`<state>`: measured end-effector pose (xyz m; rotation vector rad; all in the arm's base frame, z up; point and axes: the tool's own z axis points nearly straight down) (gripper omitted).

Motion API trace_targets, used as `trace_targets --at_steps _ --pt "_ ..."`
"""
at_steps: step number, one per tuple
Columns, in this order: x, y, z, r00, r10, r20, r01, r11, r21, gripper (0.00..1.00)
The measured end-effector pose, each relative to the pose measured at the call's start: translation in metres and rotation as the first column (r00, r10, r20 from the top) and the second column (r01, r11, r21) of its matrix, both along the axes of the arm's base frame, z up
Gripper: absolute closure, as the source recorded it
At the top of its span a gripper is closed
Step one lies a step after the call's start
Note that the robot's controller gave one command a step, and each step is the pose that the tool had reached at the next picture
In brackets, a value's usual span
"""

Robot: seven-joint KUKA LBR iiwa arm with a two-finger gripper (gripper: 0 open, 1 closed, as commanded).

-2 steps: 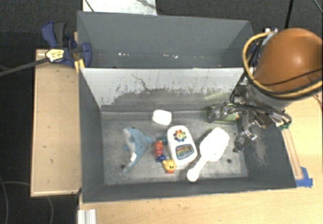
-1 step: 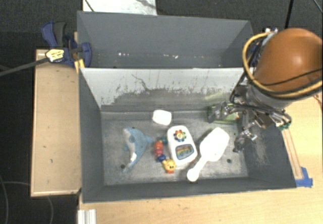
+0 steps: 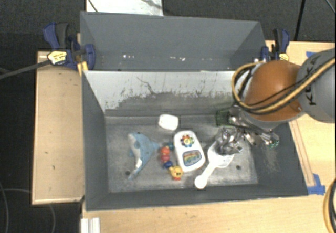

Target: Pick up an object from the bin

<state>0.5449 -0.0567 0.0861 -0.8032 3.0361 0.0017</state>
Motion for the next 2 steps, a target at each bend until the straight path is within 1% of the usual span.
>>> trace_targets --at_steps 1,2 --pt "0.001 0.0 0.001 1.0 0.0 0.002 0.0 1.0 0.0 1.0" --pt "-0.011 0.005 0.045 1.0 -0.004 -0.006 0.004 1.0 0.001 1.0"
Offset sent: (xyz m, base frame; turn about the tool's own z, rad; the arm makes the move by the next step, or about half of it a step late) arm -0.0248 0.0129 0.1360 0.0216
